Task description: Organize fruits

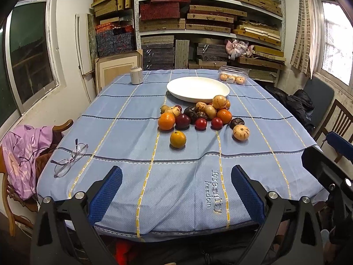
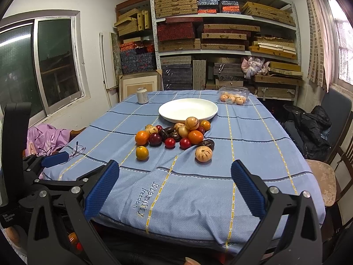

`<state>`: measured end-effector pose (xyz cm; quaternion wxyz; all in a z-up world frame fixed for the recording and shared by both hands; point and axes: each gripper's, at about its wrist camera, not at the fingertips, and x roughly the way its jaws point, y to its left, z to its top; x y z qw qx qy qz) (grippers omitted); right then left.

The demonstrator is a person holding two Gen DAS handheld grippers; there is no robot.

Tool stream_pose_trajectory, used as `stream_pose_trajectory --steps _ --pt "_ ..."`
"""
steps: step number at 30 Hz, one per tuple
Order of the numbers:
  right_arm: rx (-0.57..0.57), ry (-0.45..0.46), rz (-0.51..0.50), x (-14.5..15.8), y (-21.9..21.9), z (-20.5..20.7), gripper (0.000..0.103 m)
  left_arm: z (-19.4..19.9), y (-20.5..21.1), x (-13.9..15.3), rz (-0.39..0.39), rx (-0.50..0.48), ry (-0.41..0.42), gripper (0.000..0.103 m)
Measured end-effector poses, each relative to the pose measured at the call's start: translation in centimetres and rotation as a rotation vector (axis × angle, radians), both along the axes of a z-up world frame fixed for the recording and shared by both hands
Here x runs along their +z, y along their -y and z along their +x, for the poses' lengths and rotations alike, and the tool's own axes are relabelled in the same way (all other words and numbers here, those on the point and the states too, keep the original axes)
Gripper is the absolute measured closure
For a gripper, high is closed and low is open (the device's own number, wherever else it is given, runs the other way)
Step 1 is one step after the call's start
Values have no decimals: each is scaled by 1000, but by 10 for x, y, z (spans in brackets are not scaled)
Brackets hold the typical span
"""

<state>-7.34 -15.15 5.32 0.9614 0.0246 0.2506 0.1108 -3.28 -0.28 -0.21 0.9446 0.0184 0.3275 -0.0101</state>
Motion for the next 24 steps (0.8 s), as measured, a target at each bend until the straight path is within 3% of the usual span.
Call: stream_pose_trajectory --steps 24 --pt "0 1 3 0 1 -1 4 4 -4 -6 -11 2 -24 3"
